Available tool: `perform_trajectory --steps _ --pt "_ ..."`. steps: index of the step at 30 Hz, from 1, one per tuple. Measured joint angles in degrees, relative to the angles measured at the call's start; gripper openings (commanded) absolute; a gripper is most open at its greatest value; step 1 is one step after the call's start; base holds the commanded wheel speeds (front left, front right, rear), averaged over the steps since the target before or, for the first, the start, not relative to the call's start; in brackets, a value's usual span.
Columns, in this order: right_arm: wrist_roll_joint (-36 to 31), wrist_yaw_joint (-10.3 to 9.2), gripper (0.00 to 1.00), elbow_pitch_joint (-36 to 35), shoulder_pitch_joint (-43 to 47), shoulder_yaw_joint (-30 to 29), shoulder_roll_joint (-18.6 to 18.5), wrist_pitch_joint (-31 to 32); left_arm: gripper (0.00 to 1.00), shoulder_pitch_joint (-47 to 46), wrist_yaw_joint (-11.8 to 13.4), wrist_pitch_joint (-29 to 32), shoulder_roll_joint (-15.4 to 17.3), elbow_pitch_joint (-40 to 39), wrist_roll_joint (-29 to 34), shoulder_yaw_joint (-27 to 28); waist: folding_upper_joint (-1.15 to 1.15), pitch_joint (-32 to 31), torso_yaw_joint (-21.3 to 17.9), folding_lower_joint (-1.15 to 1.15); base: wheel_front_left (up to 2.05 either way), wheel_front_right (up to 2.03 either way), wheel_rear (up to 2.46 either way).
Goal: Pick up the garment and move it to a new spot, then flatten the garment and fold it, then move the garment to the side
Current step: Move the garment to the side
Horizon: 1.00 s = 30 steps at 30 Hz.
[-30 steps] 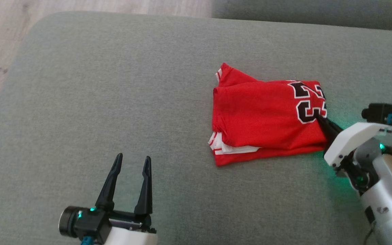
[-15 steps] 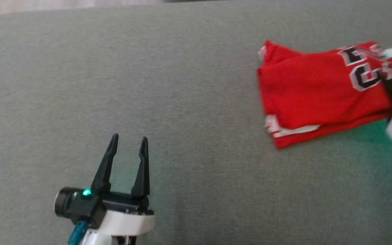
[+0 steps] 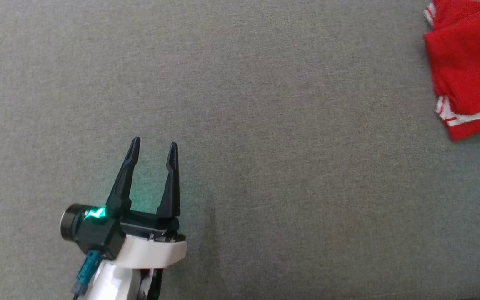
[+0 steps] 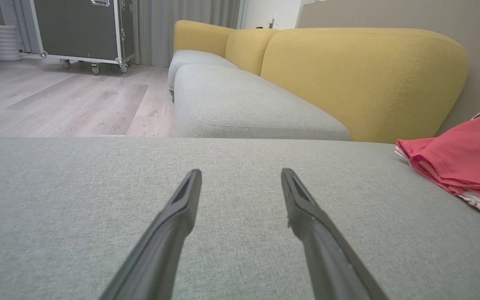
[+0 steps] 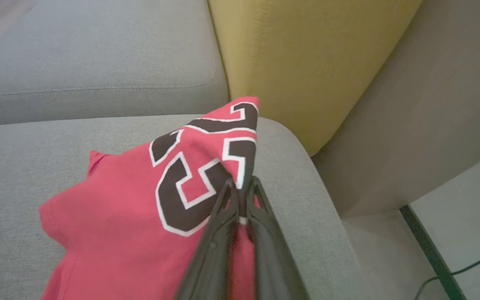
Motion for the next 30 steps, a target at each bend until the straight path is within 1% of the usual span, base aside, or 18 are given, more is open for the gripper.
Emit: perform_trajectory --steps 1,2,3,5,7,9,11,15,18,21,24,27,28,29,30 --pt "-0.65 0.00 0.38 -0.49 0.18 -1.11 -0.07 0.70 1.00 0.00 -0.21 0.00 0.00 0.07 0.26 0.05 0.00 0.03 0.09 0.00 0.00 0.00 0.00" --pt "-1.49 0.00 0.91 -1.05 0.57 -2.05 -0.05 1.31 1.00 0.00 -0.43 0.00 0.00 0.14 0.27 0.11 0.00 -0.02 0.19 -0.01 0.00 0.00 0.00" --pt "-2.38 0.00 1.00 -1.63 1.19 -2.71 -0.01 2.02 1.00 0.00 -0.44 0.00 0.00 0.29 0.27 0.13 0.00 -0.16 0.31 -0.01 0.00 0.00 0.00" --pt "-4.09 0.00 1.00 -2.43 2.71 -3.97 0.67 3.28 1.00 0.02 -0.49 0.00 0.00 0.62 0.27 0.19 0.00 -0.72 0.51 -0.01 0.00 0.00 0.00" --pt "-5.81 0.00 1.00 -3.43 4.64 -4.67 2.26 4.23 1.00 0.05 -0.51 0.00 -0.01 1.02 0.27 0.16 0.00 -1.51 0.77 -0.02 0.00 0.00 0.00" --pt "-7.05 0.00 1.00 -4.76 6.69 -4.56 5.00 4.17 1.00 0.13 -0.48 -0.07 -0.02 1.41 0.22 0.11 0.00 -2.55 1.13 -0.01 0.00 0.00 0.00" --pt "-7.02 0.00 1.00 -6.39 8.93 -3.81 8.67 2.59 1.00 0.30 -0.45 -0.12 -0.03 1.56 0.22 0.05 0.00 -3.88 1.59 -0.02 0.00 0.00 0.00" --pt "-6.72 0.00 1.00 -7.55 13.85 0.14 14.44 -1.32 1.00 1.80 -0.31 -0.24 -0.05 1.88 0.21 0.03 0.00 -7.07 2.72 -0.02 0.00 0.00 0.00" --pt "-6.72 0.00 1.00 -6.98 17.34 3.85 17.98 -5.47 1.00 4.29 0.13 -0.24 -0.05 2.42 0.18 0.05 0.00 -9.90 3.73 -0.02 0.00 0.00 0.00" --pt "-6.75 0.00 1.00 -5.39 19.57 8.54 21.71 -10.90 1.00 6.69 1.58 -0.24 -0.04 3.67 0.09 0.21 0.00 -12.98 4.79 -0.03 0.00 0.00 0.00" --pt "-6.86 0.00 1.00 -3.28 21.14 12.35 25.60 -17.15 1.00 8.78 1.69 -0.24 -0.04 3.86 -0.16 0.29 0.00 -16.07 5.86 -0.03 0.00 0.00 0.00" --pt "-7.62 0.00 1.00 -1.05 22.98 14.02 29.51 -25.12 1.00 10.71 2.15 -0.24 -0.04 3.61 -0.36 1.07 0.00 -18.92 6.83 -0.03 0.00 0.00 0.00" --pt "-7.62 0.00 1.00 -1.05 22.98 14.02 29.51 -25.12 1.00 10.71 2.15 -0.24 -0.04 3.61 -0.36 1.07 0.00 -18.92 6.83 -0.03 0.00 0.00 0.00" --pt "-9.43 0.00 1.00 0.47 24.61 14.75 31.72 -30.77 1.00 12.26 2.19 -0.24 -0.02 3.46 -0.40 1.92 0.00 -20.66 7.38 -0.03 0.00 0.00 0.00" --pt "-9.43 0.00 1.00 0.47 24.61 14.75 31.72 -30.77 1.00 12.26 2.19 -0.24 -0.02 3.46 -0.40 1.92 0.00 -20.66 7.38 -0.03 0.00 0.00 0.00"
